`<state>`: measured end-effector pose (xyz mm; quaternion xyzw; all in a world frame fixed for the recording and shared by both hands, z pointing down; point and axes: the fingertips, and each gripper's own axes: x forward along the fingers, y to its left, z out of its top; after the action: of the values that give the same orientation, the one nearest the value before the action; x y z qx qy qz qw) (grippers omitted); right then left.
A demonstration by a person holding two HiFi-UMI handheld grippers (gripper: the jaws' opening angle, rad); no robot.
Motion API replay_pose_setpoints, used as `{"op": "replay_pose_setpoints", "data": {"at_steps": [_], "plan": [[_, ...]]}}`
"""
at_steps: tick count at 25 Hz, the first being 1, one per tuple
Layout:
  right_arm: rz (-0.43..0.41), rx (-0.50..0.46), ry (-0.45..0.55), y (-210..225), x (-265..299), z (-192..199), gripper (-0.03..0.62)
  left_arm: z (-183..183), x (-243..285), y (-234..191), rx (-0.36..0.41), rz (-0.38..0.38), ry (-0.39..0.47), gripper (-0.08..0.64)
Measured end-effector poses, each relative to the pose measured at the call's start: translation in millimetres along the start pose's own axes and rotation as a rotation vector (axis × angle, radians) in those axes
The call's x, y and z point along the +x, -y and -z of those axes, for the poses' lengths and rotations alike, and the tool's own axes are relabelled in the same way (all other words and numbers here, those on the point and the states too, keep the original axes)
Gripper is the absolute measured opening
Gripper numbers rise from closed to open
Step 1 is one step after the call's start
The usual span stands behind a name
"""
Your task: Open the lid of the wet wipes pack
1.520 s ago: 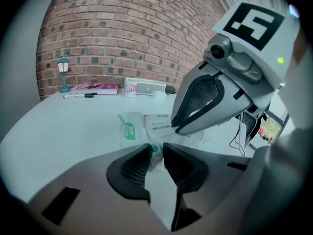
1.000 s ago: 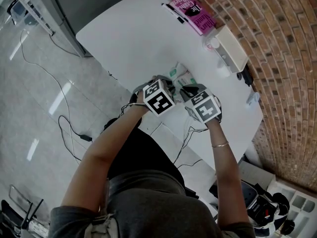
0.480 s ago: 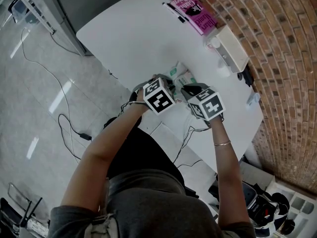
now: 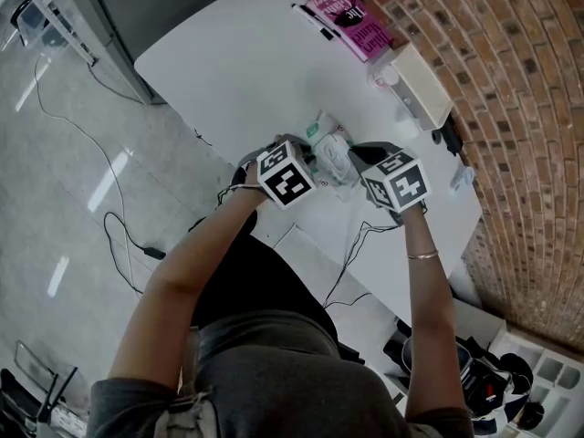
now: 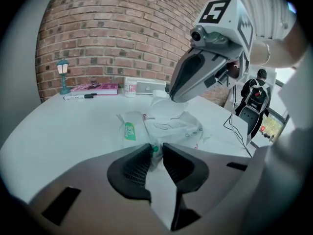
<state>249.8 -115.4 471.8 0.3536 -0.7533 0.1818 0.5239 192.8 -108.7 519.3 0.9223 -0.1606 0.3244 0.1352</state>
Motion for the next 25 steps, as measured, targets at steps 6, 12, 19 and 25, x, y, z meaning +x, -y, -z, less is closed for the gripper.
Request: {"op": "replay_pose_setpoints", "data": {"at_steps": [6, 12, 19, 25], "plan": [[0.049, -0.023, 0.006, 13, 5, -4, 0.014, -1, 0, -2, -0.013, -0.007, 0.012, 0.092], [0.042, 0.035, 0.035, 28, 8, -2, 0.018, -2, 0, -2, -0.027, -0.013, 0.013, 0.092], [0.031, 0.076, 0.057, 40, 11, 0, 0.025, -3, 0, -2, -0.045, -0.026, 0.013, 0.092], [0.034, 0.088, 0.053, 49, 18, 2, 0.032, -2, -1, -2, -0.053, -0.036, 0.004, 0.093]]}}
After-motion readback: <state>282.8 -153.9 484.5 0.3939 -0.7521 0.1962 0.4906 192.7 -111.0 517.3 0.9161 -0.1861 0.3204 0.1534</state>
